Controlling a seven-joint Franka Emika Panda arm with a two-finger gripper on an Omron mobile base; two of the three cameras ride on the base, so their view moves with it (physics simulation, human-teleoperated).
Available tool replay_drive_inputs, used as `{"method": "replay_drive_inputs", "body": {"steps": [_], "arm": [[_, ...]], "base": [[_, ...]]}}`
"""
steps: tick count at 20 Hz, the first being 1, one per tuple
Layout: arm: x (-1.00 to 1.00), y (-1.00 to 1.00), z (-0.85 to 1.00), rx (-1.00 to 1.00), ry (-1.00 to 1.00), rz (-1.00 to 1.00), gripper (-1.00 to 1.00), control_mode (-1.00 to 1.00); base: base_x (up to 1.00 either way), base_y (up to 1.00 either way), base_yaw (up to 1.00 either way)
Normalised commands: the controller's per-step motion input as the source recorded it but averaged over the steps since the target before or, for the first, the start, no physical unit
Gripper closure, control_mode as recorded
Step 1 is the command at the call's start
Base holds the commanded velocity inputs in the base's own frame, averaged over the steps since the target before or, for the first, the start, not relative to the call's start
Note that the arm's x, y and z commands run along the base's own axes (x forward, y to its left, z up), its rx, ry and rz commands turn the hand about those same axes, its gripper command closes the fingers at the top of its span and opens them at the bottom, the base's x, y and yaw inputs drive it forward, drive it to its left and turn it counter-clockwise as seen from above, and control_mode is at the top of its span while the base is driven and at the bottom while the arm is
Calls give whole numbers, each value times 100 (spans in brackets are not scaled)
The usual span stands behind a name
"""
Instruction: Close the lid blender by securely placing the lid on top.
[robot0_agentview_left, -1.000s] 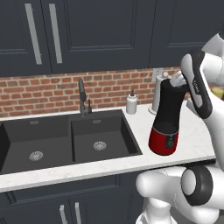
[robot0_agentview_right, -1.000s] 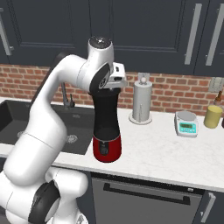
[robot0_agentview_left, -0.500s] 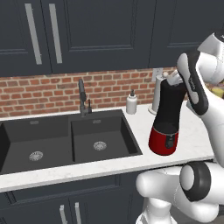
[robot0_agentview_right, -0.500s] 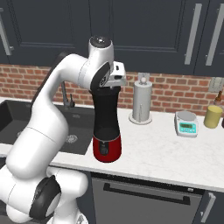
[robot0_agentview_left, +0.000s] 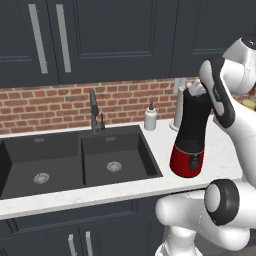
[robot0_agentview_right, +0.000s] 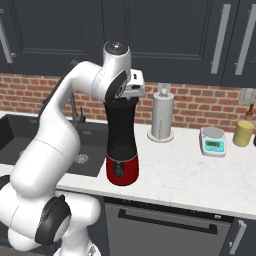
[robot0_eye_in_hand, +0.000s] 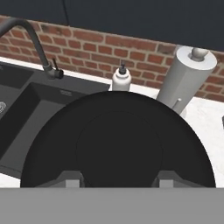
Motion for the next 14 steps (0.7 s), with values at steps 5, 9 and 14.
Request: {"method": "replay_drive_inputs", "body": {"steps": [5,9,14], "arm": [[14,0,-2,0,-2,0,100,-100],[6,0,-6,0,-2,0,100,-100],[0,-1,-8,0,0,-4,100,-100]], "base": [[0,0,0],[0,0,0],[0,0,0]]}}
